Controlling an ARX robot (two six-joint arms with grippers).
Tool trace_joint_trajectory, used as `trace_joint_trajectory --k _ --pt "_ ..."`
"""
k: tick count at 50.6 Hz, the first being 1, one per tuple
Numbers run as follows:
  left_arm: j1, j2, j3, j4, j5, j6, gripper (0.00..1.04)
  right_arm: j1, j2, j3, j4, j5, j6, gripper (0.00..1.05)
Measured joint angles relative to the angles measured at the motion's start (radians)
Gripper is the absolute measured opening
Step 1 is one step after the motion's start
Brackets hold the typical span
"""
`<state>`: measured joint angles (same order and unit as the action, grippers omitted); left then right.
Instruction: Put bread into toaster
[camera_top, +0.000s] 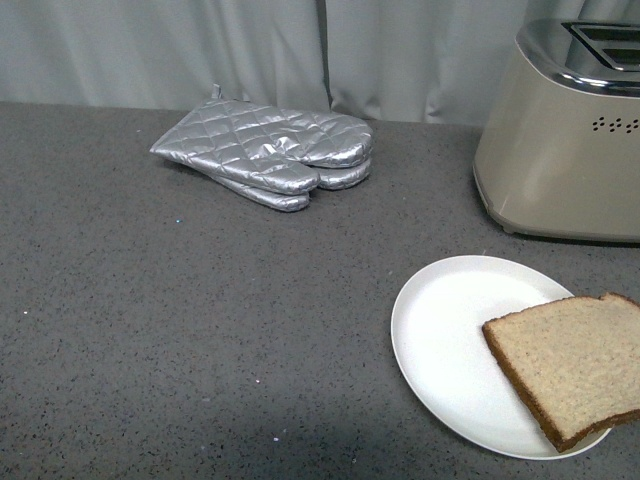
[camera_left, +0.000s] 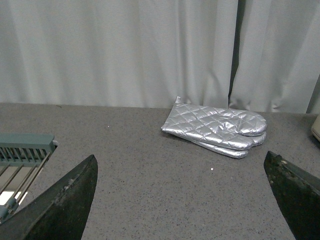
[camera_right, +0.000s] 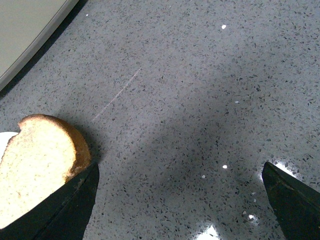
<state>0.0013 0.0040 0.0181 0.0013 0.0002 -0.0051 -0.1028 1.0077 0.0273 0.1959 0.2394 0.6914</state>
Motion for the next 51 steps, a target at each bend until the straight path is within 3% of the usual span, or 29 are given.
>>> trace_joint_trajectory --k 29,51 --pt "0.000 0.000 0.000 0.000 0.000 0.000 0.98 0.234 0.525 -0.017 0.590 0.126 0.186 0.95" --pt "0.000 0.000 0.000 0.000 0.000 0.000 0.98 0.309 0.809 0.065 0.780 0.128 0.267 0.95"
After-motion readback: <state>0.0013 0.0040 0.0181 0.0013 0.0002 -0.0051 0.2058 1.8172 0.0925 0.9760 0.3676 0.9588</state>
